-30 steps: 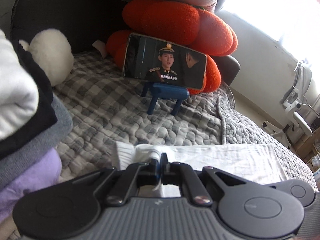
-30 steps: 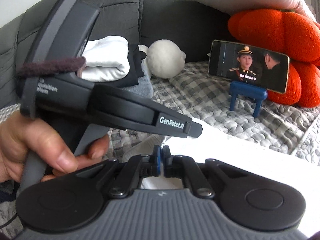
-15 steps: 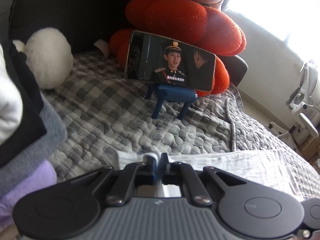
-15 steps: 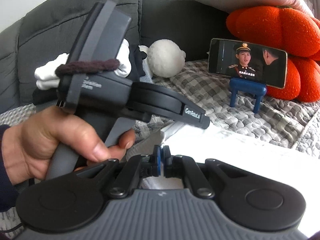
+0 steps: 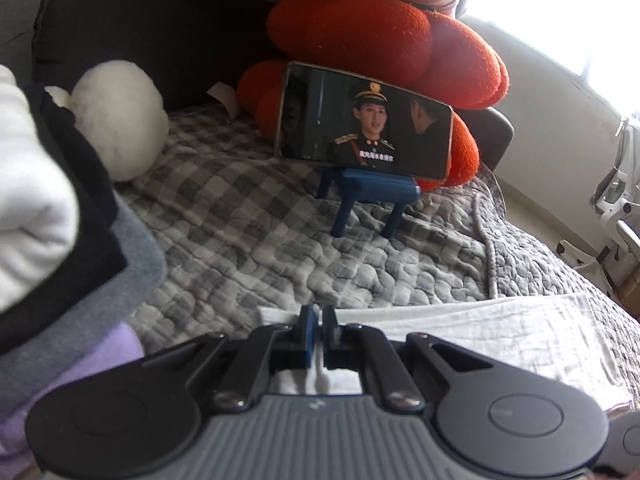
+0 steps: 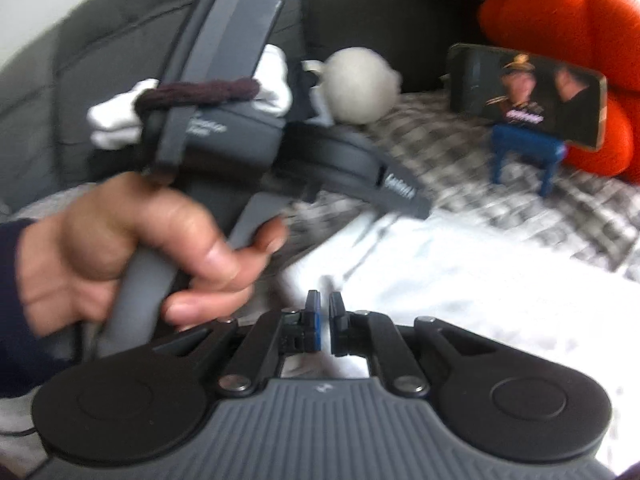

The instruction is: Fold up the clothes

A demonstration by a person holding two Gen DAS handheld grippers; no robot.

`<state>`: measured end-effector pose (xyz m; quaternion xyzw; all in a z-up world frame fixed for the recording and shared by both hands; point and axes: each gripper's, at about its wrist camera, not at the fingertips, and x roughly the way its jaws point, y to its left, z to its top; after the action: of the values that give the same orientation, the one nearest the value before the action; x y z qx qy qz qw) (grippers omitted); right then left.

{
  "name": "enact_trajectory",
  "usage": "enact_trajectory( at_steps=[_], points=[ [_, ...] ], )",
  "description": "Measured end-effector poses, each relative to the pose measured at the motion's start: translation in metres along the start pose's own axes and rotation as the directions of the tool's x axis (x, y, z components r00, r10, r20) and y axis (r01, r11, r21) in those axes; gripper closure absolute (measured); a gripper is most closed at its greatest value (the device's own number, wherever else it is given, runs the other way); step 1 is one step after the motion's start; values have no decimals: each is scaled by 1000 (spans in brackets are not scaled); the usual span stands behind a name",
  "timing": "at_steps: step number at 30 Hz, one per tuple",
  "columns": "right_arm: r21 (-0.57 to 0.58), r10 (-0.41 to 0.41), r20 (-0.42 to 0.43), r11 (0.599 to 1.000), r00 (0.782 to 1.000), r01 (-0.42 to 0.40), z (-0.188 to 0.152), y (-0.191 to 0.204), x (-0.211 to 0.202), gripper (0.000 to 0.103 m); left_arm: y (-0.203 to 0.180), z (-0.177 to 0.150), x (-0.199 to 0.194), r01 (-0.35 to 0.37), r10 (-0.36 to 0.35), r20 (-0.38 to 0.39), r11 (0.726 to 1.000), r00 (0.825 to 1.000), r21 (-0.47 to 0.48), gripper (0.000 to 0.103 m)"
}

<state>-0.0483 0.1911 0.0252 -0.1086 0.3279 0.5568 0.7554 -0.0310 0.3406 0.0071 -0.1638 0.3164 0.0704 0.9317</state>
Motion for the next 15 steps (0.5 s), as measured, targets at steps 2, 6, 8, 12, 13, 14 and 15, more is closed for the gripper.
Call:
enact_trajectory(
  at_steps=[2, 6, 8, 12, 13, 14, 15],
  points=[
    [7, 21, 29, 1000, 999, -21, 3, -2, -12, 91, 0, 2, -6, -14, 14, 13, 1000, 1000, -4, 97],
    [77, 9, 74, 997, 997, -15, 8, -23, -44, 88, -2, 3, -20, -38, 38, 36, 999, 999, -11, 96],
    [122, -34, 82, 992, 996, 24, 5, -39, -62, 80, -6, 0, -29, -38, 38, 43, 999, 998, -11, 96],
    [274, -140, 108, 956, 984, 106, -14, -80, -105, 69, -20, -15, -45, -11, 12, 49, 1000, 999, -20, 95],
    [313, -181, 121, 940, 976, 136, -21, -89, -116, 69, -24, -20, -48, -2, 3, 50, 1000, 999, -25, 95],
    [358, -221, 127, 919, 967, 163, -29, -97, -127, 69, -29, -25, -49, 4, -3, 46, 1000, 999, -28, 93],
    [410, -246, 123, 895, 961, 176, -38, -107, -134, 69, -34, -31, -51, 10, -9, 41, 999, 999, -30, 91]
  ],
)
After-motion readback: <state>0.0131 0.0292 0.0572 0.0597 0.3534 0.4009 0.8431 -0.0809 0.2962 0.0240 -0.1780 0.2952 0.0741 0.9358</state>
